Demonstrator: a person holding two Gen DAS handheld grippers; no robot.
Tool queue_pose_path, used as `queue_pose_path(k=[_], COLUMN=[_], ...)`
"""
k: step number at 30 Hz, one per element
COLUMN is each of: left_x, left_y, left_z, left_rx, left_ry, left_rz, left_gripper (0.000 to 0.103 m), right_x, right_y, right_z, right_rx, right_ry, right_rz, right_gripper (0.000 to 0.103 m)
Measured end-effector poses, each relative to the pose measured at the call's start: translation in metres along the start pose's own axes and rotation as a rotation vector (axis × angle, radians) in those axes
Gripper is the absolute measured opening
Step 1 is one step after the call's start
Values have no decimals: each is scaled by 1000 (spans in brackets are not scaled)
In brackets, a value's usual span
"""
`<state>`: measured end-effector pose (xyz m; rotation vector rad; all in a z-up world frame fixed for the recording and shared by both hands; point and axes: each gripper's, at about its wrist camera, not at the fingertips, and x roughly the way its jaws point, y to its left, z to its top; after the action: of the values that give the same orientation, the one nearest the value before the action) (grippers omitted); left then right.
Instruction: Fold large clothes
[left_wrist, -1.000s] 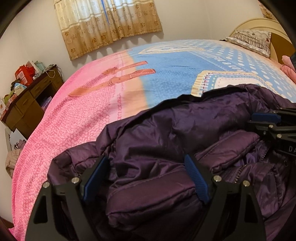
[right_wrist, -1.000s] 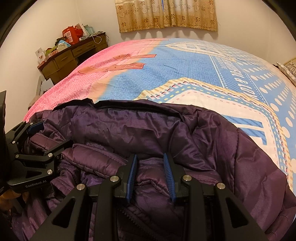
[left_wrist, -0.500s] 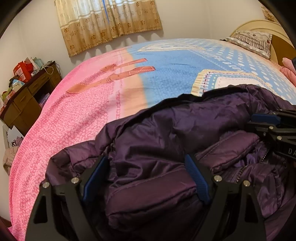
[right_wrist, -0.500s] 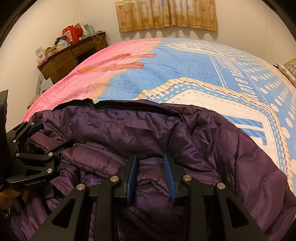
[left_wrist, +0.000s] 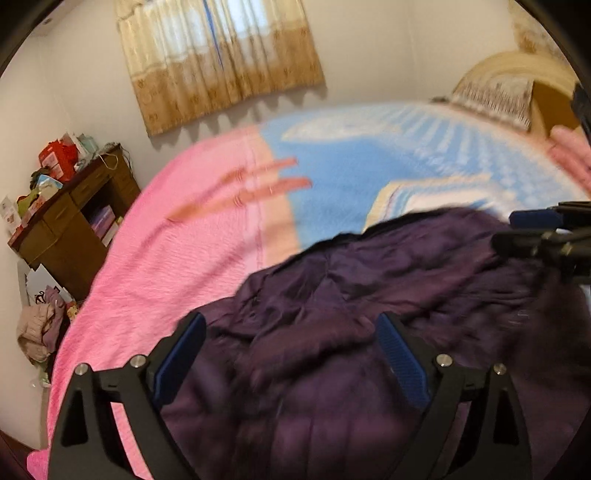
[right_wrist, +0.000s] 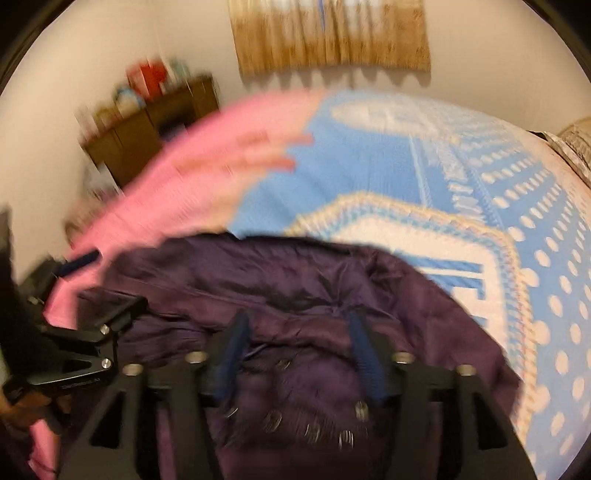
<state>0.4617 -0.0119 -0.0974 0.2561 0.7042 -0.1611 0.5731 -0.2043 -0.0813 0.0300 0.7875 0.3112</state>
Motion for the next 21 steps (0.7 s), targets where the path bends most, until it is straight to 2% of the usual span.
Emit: queue_pose_path(k=[3, 7, 11, 16, 21], left_x=[-51, -112, -147, -188, -203], left_y=[23, 42, 46, 34, 14], left_z=[-26, -95, -156, -199, -218], left_rx=[-76, -106, -136, -153, -131], left_ry=[-15, -23, 27, 32, 66], left_rz=[-63, -55, -47, -48, -92], left_gripper=[98, 99, 99, 99, 100], right_x=[-66, -122, -165, -205, -226], right_y=[-10, -17, -26, -38, -46], right_z=[-37, -105, -182, -249, -299], right_rx=[21, 0, 17, 65, 118], right_ry=[-22, 2, 46, 55, 66], right_rz=[85, 113, 136, 140, 111], right_gripper=[69, 70, 70, 70, 71])
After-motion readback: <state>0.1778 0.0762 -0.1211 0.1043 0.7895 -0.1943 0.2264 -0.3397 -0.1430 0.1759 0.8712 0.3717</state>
